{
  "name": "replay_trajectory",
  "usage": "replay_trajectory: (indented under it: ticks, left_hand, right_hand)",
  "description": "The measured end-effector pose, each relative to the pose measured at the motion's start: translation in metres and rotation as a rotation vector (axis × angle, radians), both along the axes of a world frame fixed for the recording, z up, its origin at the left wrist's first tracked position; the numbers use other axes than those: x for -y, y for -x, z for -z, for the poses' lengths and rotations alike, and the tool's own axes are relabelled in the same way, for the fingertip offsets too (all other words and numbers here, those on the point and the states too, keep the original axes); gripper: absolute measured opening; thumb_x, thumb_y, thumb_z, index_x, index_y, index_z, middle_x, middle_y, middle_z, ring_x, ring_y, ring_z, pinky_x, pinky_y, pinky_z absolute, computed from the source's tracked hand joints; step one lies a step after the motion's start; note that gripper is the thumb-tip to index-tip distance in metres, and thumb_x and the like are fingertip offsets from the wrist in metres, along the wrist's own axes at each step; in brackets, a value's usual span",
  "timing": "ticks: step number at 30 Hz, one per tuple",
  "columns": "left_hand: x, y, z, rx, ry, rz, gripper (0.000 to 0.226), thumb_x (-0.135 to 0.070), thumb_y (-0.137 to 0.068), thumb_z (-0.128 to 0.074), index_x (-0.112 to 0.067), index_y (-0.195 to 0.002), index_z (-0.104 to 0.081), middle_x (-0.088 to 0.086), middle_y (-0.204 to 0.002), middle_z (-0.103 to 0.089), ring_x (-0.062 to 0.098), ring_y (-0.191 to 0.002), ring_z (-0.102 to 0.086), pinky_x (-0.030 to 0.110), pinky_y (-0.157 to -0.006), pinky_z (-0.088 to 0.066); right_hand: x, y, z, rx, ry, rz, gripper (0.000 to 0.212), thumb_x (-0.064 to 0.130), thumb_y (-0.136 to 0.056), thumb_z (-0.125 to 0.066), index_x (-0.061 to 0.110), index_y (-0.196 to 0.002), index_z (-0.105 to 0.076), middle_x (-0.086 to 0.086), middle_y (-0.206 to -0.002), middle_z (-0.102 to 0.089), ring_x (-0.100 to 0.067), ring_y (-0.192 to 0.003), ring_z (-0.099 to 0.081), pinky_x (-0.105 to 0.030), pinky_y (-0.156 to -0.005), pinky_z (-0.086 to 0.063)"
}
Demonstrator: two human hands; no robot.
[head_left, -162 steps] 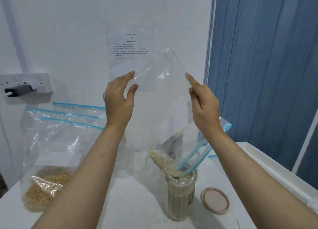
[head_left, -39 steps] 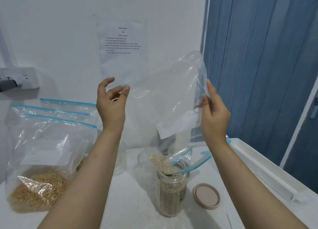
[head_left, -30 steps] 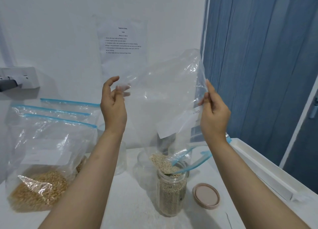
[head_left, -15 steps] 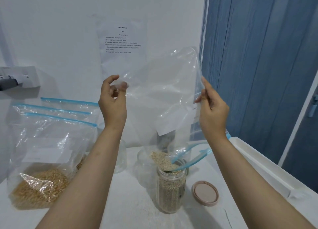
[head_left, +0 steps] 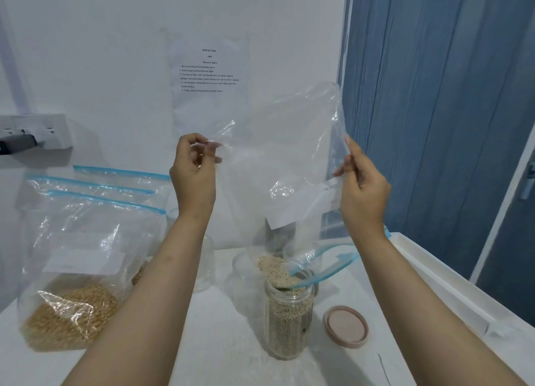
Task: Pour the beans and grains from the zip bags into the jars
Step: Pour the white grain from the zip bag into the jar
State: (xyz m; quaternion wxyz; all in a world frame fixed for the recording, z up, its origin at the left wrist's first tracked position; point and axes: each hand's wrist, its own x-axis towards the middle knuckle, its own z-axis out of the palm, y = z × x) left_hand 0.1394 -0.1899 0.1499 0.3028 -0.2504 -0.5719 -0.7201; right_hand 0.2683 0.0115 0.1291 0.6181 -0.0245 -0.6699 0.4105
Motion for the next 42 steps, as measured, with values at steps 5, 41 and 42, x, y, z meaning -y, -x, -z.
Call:
replay_trajectory:
  ticks: [5,41,42]
  left_hand:
    - [-0.001,0.002,-0.001,-0.042,0.049,0.020,0.018,-0.007,-0.102,-0.045,-0.021,-0.102,-0.057,-0.004,-0.100,-0.074,0.012,-0.083,-0.069,0.019,-0.080,-0.048]
    - [-0.026,-0.015,0.035,0.037,0.214,0.296,0.079,-0.013,-0.098,-0.059,-0.073,-0.132,-0.019,-0.006,-0.136,-0.055,0.016,-0.106,-0.067,0.048,-0.099,-0.053]
    - [-0.027,-0.014,0.034,0.038,0.213,0.296,0.079,-0.011,-0.099,-0.057,-0.071,-0.133,-0.020,-0.005,-0.136,-0.055,0.016,-0.105,-0.068,0.046,-0.098,-0.054]
  right_hand:
    - [-0.002,-0.002,-0.001,-0.010,0.010,-0.001,0.040,0.007,-0.103,-0.049,0.023,-0.138,-0.058,0.005,-0.077,-0.060,0.003,-0.070,-0.051,-0.008,-0.082,-0.042]
    - [-0.009,-0.001,0.006,-0.086,0.134,-0.011,0.034,0.017,-0.105,-0.049,0.027,-0.136,-0.058,0.011,-0.075,-0.062,0.004,-0.071,-0.053,-0.005,-0.076,-0.041]
    - [-0.009,-0.001,0.005,-0.086,0.136,-0.005,0.034,0.017,-0.105,-0.049,0.026,-0.136,-0.058,0.010,-0.075,-0.062,0.004,-0.071,-0.053,-0.004,-0.075,-0.041]
